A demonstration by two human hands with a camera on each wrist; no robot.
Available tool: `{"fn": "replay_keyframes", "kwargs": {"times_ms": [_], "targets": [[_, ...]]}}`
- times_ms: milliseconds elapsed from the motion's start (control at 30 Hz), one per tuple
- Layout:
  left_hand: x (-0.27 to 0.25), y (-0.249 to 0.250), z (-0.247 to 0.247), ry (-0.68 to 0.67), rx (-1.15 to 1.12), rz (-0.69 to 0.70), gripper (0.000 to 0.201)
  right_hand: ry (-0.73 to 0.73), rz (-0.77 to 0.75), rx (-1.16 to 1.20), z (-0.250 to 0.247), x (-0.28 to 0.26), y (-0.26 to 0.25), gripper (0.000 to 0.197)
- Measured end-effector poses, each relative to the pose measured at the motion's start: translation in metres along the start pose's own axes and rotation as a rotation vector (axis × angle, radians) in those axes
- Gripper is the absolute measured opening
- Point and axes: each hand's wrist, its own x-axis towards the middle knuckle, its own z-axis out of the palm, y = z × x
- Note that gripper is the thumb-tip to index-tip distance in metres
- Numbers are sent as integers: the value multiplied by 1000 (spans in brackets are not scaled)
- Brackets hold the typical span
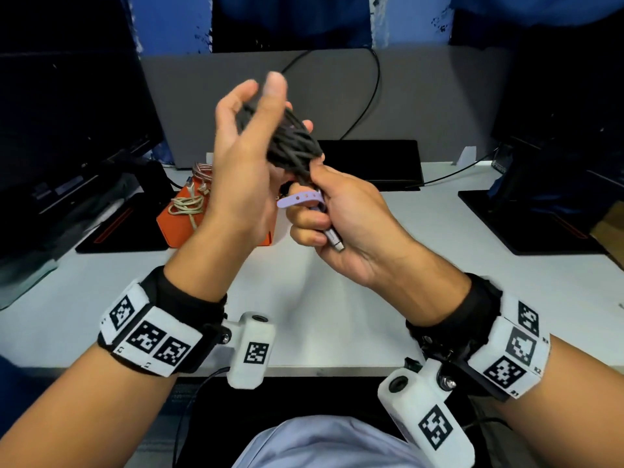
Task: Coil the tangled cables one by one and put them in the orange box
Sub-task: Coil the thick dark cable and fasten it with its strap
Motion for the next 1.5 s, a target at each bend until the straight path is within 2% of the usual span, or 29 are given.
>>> {"fn": "replay_keyframes", "kwargs": {"times_ms": [100,167,333,400,467,633,800,900,1000,1100,1167,1233,1333,1500], "targets": [[-5,-10,1,-129,300,133,88,18,-21,-10,-1,1,-9,23],[-7,-12,2,-150,375,174,95,-5,-19,-120,-4,0,-12,22],[4,-2,-6,-116,381,415,79,-179,-12,-308,-1,-11,-13,34],[8,0,-9,-124,425,517,71,-211,-26,-327,1,-15,-13,33],[6,0,-8,-157,428,551,65,-232,-15,-294,0,-16,-15,30],[1,2,-6,-288,238,433,58,-265,57,-201,-1,-14,-16,41],[-1,8,-6,-198,56,286,49,-274,48,-181,0,-13,-13,41],[-1,4,-5,-198,37,195,50,-254,52,-176,-5,-10,-14,39],[1,3,-7,-249,51,151,54,-251,51,-170,-8,-7,-17,27],[5,9,-10,-284,48,80,51,-225,19,-207,-11,-4,-17,33],[11,11,-14,-248,50,53,46,-180,-41,-300,-14,0,-16,39],[15,11,-17,-147,59,56,43,-141,-90,-423,-16,3,-15,43],[19,7,-19,-34,93,64,34,-133,-88,-522,-20,6,-14,44],[18,1,-20,-10,67,101,30,-153,30,-389,-21,7,-15,37]]}}
